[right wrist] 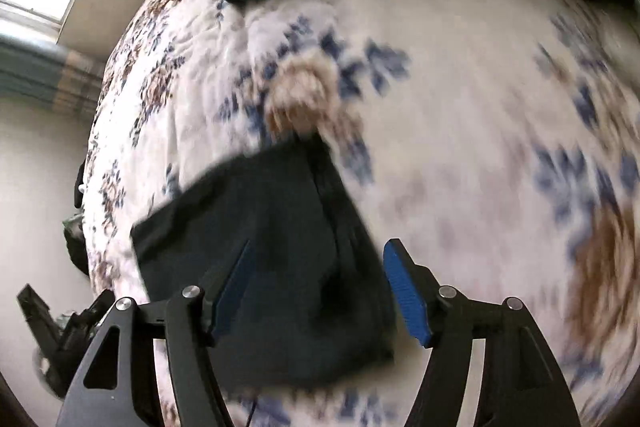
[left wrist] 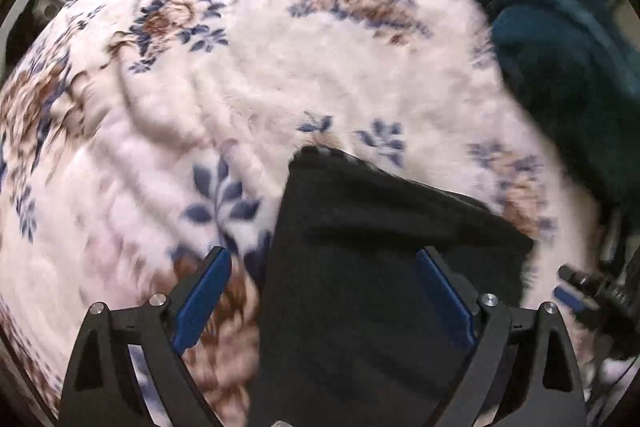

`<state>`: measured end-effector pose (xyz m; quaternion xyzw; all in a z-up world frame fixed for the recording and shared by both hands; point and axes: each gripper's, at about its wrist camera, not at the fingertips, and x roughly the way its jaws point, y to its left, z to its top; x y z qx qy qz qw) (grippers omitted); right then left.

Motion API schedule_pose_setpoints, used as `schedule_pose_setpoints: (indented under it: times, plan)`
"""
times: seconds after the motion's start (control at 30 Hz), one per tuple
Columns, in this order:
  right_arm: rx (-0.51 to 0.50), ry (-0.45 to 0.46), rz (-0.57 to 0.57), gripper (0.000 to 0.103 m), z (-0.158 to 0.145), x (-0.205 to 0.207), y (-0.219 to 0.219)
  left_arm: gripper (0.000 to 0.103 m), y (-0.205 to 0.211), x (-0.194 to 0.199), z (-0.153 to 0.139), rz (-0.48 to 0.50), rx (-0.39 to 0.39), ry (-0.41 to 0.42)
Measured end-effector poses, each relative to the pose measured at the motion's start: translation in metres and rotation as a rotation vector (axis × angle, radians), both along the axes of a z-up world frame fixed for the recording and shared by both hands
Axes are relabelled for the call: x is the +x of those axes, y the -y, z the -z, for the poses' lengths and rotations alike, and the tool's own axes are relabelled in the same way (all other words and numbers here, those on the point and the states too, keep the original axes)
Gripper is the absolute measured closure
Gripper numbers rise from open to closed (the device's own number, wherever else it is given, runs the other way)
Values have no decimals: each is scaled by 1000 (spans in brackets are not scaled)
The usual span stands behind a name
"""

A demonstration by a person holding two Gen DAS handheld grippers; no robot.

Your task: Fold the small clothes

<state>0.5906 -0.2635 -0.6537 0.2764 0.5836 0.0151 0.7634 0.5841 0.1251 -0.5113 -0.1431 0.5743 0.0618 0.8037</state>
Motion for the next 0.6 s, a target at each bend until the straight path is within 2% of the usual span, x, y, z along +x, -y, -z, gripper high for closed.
schedule_pose_setpoints:
  times: [0.1,0.13,0.2,0.23,0.27,0.3,0.4,0.47,0.6]
  plan:
    - [19,-40,-55,34,32,58,-8,9,-7,27,22,14,33,-54]
    - [52,-68,-94,34,50,78,-12,9,-10,33,27,13,43,-68]
    - [88,-119,-133,35,75,104,-20,9,-14,36,28,11,43,-64]
    - [102,-109,-142,39,80,112,-22,9,-16,37,28,12,46,-62]
    - [97,-87,-152,70,83,116,-26,9,-18,37,27,10,49,-57]
    - [64,-54,-167,97,79,118,-29,9,-19,37,27,11,50,-50]
    - [-40,59,-193,97,53,116,-36,9,-18,39,31,21,68,-50]
    - [-56,90,-176,97,40,113,-36,9,-19,46,38,26,86,-52]
    - [-111,117,-146,98,31,117,-35,0,-23,65,60,32,86,-88]
